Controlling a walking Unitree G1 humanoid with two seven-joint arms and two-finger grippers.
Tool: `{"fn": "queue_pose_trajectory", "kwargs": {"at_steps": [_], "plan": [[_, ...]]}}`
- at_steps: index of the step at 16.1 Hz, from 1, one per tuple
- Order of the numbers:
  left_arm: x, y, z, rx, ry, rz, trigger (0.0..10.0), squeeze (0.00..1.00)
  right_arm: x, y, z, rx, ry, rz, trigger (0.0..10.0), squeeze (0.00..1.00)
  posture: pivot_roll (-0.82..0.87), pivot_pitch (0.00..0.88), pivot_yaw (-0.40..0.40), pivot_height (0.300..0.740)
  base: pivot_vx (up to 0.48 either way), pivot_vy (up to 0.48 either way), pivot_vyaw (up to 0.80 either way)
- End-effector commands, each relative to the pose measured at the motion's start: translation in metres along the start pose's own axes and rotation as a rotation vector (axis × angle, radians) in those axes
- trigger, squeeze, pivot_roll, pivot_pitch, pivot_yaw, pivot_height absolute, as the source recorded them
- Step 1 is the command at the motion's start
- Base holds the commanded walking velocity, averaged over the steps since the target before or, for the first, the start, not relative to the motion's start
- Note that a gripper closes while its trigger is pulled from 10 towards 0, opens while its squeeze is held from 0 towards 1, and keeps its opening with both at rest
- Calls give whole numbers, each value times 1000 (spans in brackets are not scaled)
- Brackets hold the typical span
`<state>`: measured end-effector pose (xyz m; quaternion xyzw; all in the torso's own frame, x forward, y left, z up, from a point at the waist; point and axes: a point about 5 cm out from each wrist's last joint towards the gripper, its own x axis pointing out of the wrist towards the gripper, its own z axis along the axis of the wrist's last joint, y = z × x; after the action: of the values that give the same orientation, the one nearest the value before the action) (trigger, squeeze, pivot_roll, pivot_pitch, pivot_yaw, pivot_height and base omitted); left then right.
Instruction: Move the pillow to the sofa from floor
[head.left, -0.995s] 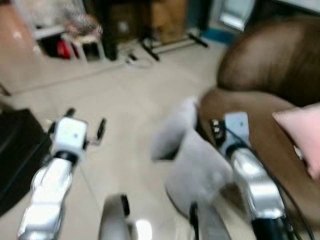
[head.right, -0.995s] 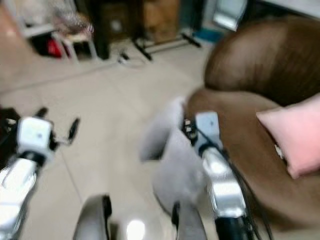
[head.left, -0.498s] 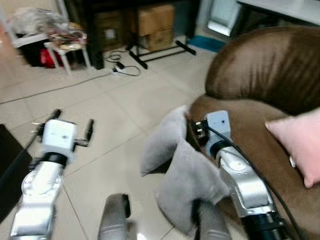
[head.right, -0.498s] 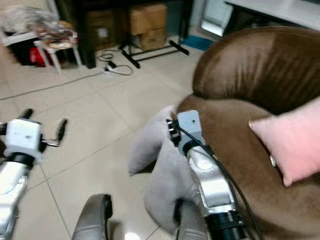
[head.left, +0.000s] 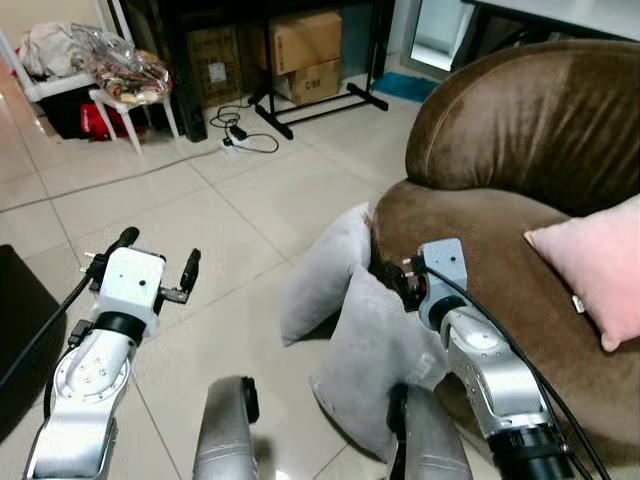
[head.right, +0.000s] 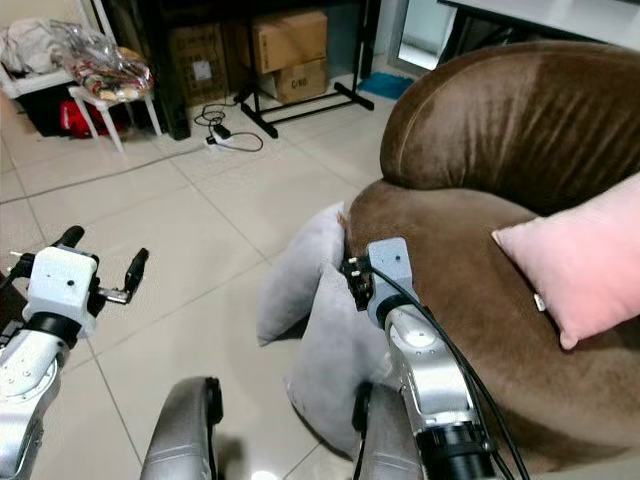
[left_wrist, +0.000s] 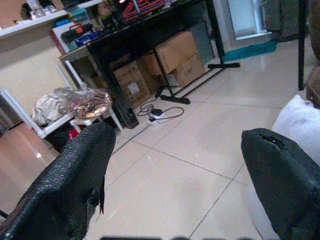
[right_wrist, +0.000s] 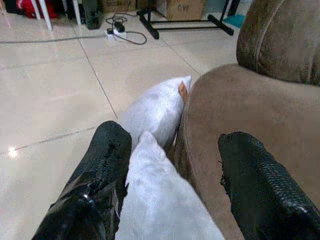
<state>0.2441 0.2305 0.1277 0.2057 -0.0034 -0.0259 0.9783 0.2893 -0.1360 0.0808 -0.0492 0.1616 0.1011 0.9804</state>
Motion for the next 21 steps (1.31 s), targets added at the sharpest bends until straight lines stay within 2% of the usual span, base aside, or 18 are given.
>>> {"fn": "queue_pose_trajectory", "kwargs": {"at_steps": [1,5,6,8,10,11,14,16,17,18,20,21], "plan": [[0,2,1,11,0,-13,10000,0,3,0,5,0,-20,12,10000,0,32,0,-17,501,0,0,0],[1,0,-2,12,14,-36,10000,0,12,3,4,-41,-7,34,10000,0,33,0,-16,471,0,0,0],[2,-3,-5,-5,40,-82,10000,0,17,9,2,-24,1,79,10000,1000,32,0,-17,471,0,0,0],[3,-10,-11,-24,69,-173,10000,0,25,12,-2,-49,38,101,10000,1000,33,0,-20,471,0,0,0],[7,-18,-9,-39,63,-292,10000,0,39,8,-11,-113,128,84,10000,1000,33,0,-26,471,0,0,0],[12,-22,-3,-57,37,-345,10000,0,46,1,-17,-154,172,50,10000,1000,38,0,-29,471,0,0,0],[17,-25,5,-69,5,-413,10000,0,51,-10,-26,-204,238,-9,10000,1000,49,0,-30,471,0,0,0],[19,-32,13,-64,-17,-510,10000,0,52,-22,-36,-252,321,-73,10000,1000,71,0,-23,471,0,0,0],[18,-33,16,-62,-22,-536,10000,0,51,-25,-40,-237,345,-97,10000,204,82,0,-15,471,0,0,0],[18,-33,19,-58,-25,-567,10000,0,50,-30,-45,-216,377,-136,10000,0,94,0,-2,471,0,0,0],[18,-34,22,-54,-26,-606,10000,0,47,-33,-51,-173,413,-166,10000,0,108,0,4,471,0,0,0],[18,-36,24,-52,-26,-628,10000,0,46,-32,-55,-110,426,-167,10000,0,112,0,5,471,0,0,0]]}}
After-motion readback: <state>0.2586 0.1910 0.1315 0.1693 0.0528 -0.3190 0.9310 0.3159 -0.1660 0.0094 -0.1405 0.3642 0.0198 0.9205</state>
